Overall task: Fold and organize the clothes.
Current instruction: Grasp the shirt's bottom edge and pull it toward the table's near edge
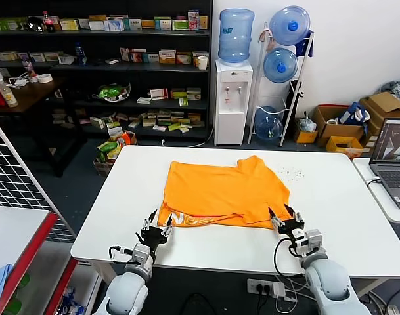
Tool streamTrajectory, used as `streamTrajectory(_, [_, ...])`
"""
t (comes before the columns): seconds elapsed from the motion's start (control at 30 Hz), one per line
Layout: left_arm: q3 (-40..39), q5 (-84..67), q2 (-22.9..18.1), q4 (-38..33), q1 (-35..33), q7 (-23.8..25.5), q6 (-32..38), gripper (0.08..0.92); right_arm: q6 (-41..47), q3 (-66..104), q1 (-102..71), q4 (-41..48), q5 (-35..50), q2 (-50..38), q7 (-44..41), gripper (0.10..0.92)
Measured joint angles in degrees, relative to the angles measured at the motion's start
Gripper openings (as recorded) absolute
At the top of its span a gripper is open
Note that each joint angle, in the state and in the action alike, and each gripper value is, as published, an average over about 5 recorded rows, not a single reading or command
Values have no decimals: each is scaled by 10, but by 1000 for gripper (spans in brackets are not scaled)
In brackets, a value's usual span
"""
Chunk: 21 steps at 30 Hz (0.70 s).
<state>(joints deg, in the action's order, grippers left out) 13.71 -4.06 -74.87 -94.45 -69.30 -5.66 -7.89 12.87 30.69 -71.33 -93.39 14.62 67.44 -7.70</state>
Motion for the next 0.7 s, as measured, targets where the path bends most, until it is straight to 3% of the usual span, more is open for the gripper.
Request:
streamTrajectory(0.2, [-2, -22, -1, -3, 2, -4, -18, 814, 13, 17, -23, -13, -2, -5, -2, 822])
streamTrajectory(0.37, [-5, -36, -5, 2, 7, -6, -31, 815, 19, 19, -29, -12, -7, -4, -2, 784])
streamTrajectory(0.7, [-2, -49, -6, 21, 10, -7, -55, 568, 34, 13, -22, 12, -13, -1, -1, 498])
